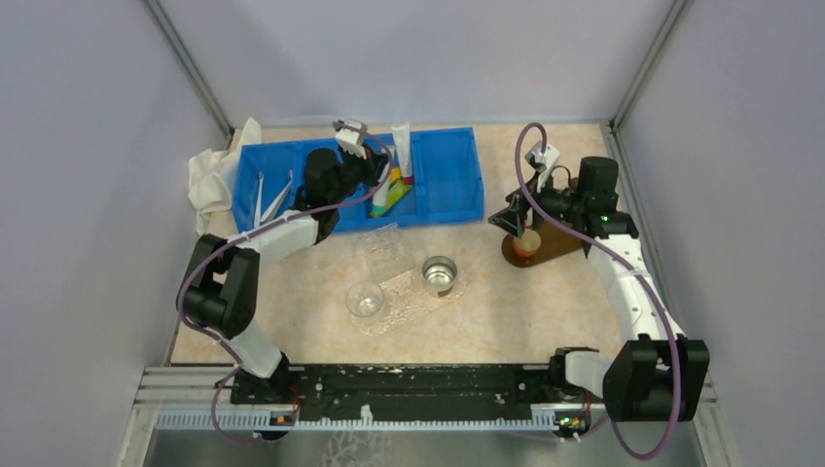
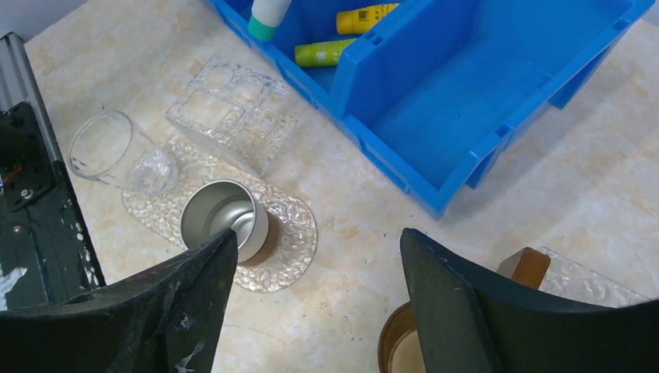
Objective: Prepare toiletry sets of a toothbrush and toothpaste on the tray
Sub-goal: Pick up the toothpaste from the storage box.
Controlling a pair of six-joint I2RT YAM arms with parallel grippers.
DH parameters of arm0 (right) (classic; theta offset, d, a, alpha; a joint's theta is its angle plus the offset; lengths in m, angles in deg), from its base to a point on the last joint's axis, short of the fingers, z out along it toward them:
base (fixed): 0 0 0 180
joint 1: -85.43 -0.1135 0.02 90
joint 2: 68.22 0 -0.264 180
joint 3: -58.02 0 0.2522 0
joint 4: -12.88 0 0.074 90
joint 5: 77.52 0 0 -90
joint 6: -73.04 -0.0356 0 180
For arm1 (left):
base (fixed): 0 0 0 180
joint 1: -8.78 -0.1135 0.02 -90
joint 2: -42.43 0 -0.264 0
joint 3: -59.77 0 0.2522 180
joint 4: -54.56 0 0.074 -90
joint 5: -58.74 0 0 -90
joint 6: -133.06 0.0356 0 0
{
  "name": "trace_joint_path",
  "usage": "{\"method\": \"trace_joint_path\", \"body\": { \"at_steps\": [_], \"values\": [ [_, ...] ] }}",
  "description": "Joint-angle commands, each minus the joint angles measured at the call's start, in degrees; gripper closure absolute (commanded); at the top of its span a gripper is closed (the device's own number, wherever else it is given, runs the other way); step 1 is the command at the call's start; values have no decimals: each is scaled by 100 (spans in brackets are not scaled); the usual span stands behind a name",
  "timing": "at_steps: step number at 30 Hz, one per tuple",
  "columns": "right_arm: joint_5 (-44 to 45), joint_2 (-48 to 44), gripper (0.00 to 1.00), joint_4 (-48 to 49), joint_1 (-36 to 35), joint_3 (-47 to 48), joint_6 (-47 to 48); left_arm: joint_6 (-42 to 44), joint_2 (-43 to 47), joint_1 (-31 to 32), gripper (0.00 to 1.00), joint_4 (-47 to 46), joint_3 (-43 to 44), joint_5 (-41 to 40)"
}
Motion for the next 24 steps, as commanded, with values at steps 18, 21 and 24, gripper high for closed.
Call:
{"method": "trace_joint_path", "body": {
  "at_steps": [18,21,24],
  "values": [
    [-1241,-49,23,641,-8,-241,-141,-915,622,0,100,-1878,-417,2489],
    [-1600,-53,23,762,-12,-338,-150,-1434,582,-2,100,-2472,-487,2937],
    [-1978,-46,23,1075,-12,-437,-353,-2185,434,14,100,-3371,-529,3370]
  ]
}}
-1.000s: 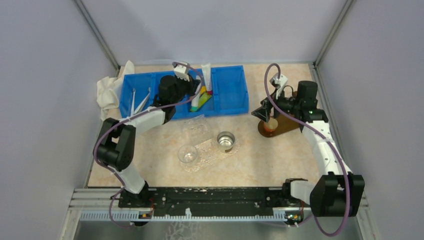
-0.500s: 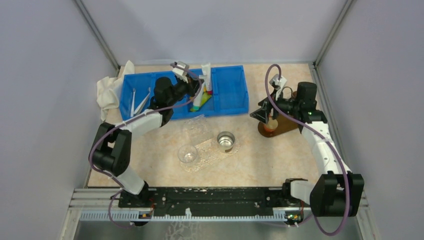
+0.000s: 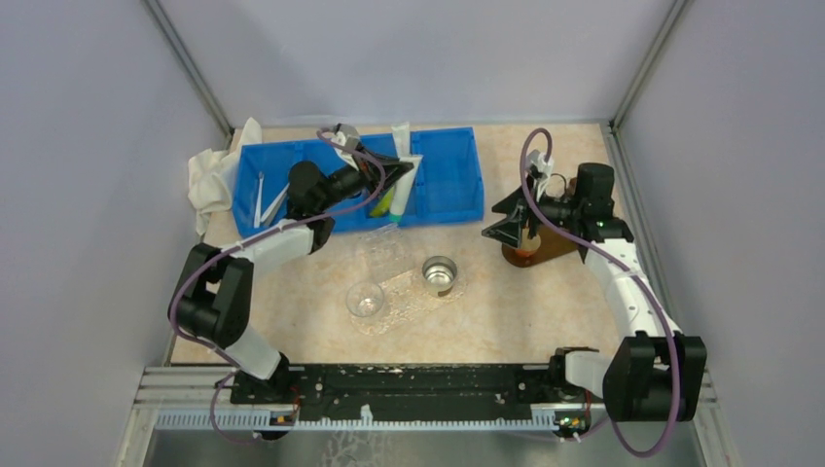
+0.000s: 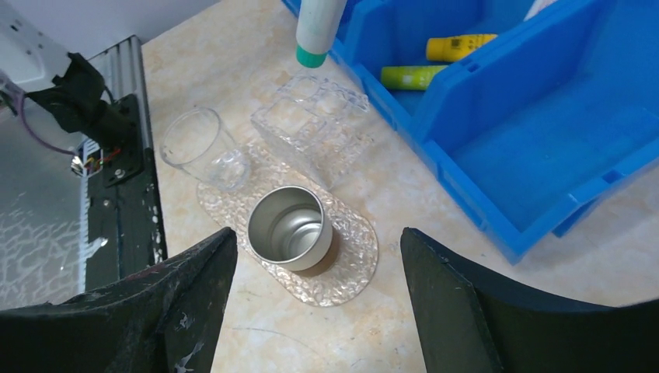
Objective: Prepare toiletry sets of a toothbrush and toothpaste on the tray
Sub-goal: Pick up the toothpaste from the storage box.
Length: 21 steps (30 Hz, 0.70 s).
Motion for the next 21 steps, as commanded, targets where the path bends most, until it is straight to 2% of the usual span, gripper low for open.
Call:
{"method": "trace_joint_path", "body": {
  "at_steps": [1,4,7,12,21],
  "values": [
    [-822,-48,23,772,-15,-130,-339,-1236,-30,34,100,-1826,-47,974],
    [-787,-64,23,1318,-18,-322,-800,-1713,-229,176,100,-2494,28,1140],
    [-710,-64,23,1600,-18,-428,-1033,-1940,-403,399,100,-2623,211,1207],
    [-713,-101,23,1979,-36,-558,-1273,-1875,-636,826,100,-2460,491,1101],
    [-774,-87,26,3259,-201,-926,-2098,-1238,-826,1503,100,-1863,803,596]
  ]
}}
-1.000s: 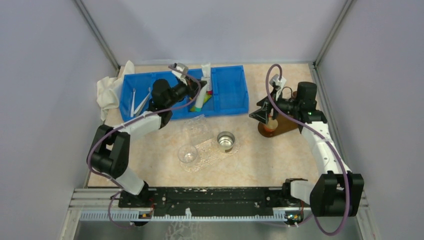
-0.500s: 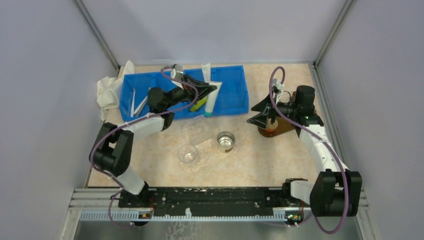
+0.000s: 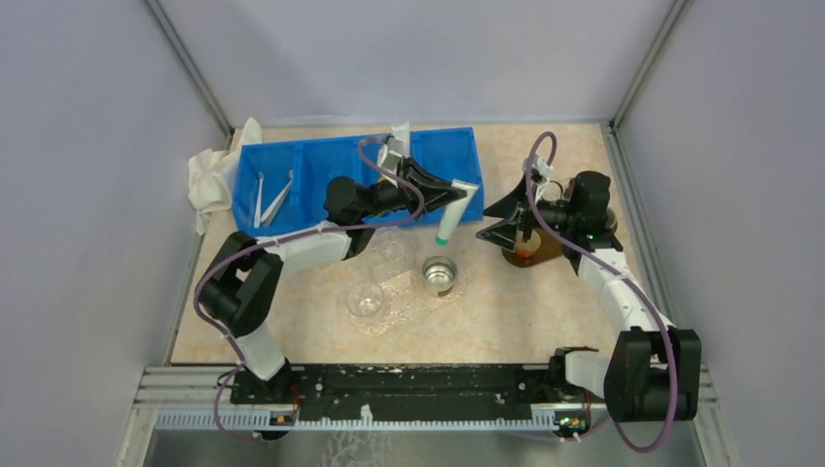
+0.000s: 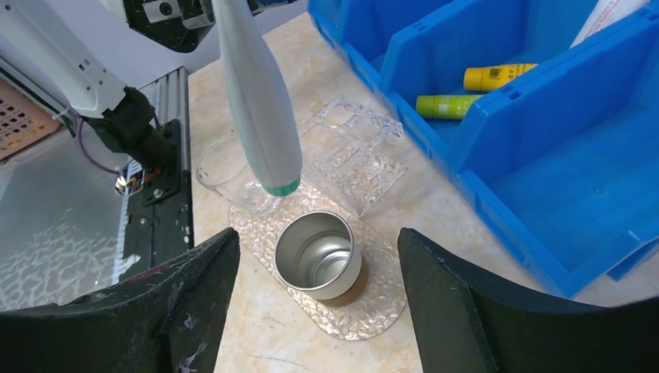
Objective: Prepare toiletry sets of a toothbrush and toothpaste on the tray
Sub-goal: Pick up the toothpaste from the storage box, then place the toothpaste in the toothpaste holder.
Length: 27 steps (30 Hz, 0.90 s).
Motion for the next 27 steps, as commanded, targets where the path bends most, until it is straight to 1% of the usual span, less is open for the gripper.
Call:
{"method": "trace_joint_path", "body": {
  "at_steps": [1,3,4,5,6,8,10,11,15,20,22,25,27],
  "values": [
    [-238,-83,26,1195,-115,-126,-618,239,-144,224,100,-56,313,-286],
    [-319,-68,27,1929,-134,-290,-1132,224,-221,321,100,-82,379,-314],
    [-358,-56,27,2419,-142,-409,-1625,226,-260,366,100,-84,418,-339],
    [-374,-44,27,3101,-149,-567,-1924,225,-298,410,100,-88,441,-354],
    [-392,-42,27,3878,-145,-728,-2598,228,-339,448,100,-88,484,-357],
    [-408,-5,27,5505,-145,-1067,-3508,204,-409,504,100,-92,544,-356],
    [-407,6,27,6434,-145,-1242,-3974,194,-464,546,100,-84,588,-356],
    [-399,-3,27,6553,-145,-1263,-4036,192,-479,562,100,-79,598,-356],
    [-357,-5,35,5841,-150,-1116,-3679,158,-563,641,100,-70,683,-294],
    [-333,3,43,5638,-145,-1074,-3576,77,-759,820,100,-60,897,-185],
    [-332,-12,47,5333,-144,-1021,-3409,63,-804,852,100,-57,944,-148],
    [-328,-4,54,4794,-144,-898,-3102,60,-793,872,100,-57,942,-124],
    [-340,-1,64,4728,-143,-870,-3060,58,-783,886,100,-64,941,-111]
  ]
}}
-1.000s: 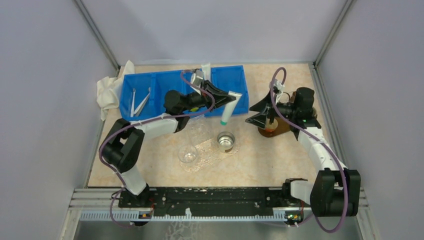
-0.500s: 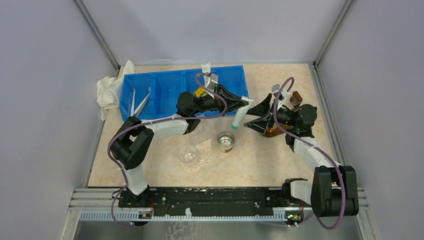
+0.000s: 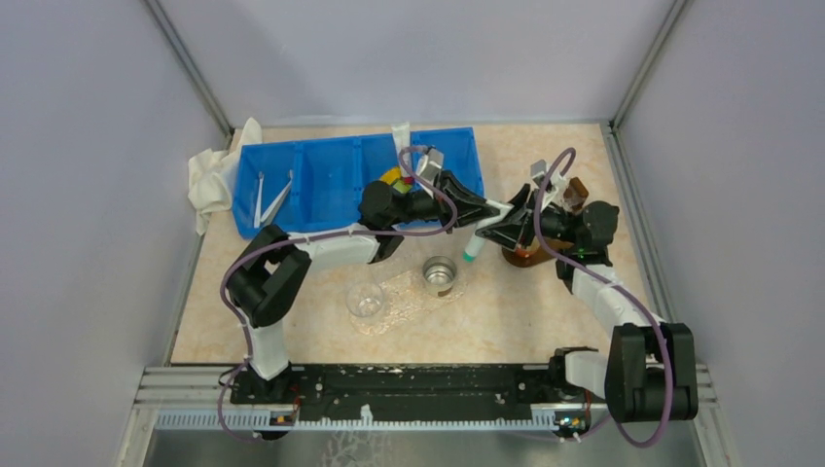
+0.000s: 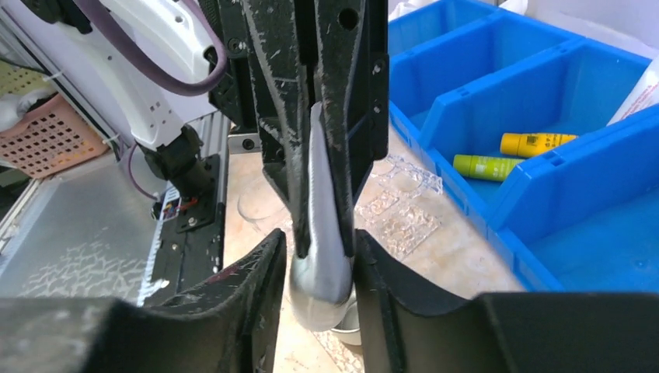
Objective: Prepare toiletry sets of a toothbrush and toothpaste on the tray
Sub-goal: Place the toothpaste in the toothpaste holder.
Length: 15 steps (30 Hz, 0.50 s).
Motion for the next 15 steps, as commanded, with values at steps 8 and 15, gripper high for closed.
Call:
{"method": "trace_joint_path", "body": {
  "at_steps": [8,15],
  "values": [
    [-351,-29,100,-311,-35,476,245,371,357,31,49,-301,-244,-258],
    [-484,-64,100,-96,69,589,-91,995,1224,-405,22,-182,-1214,236]
  ]
}}
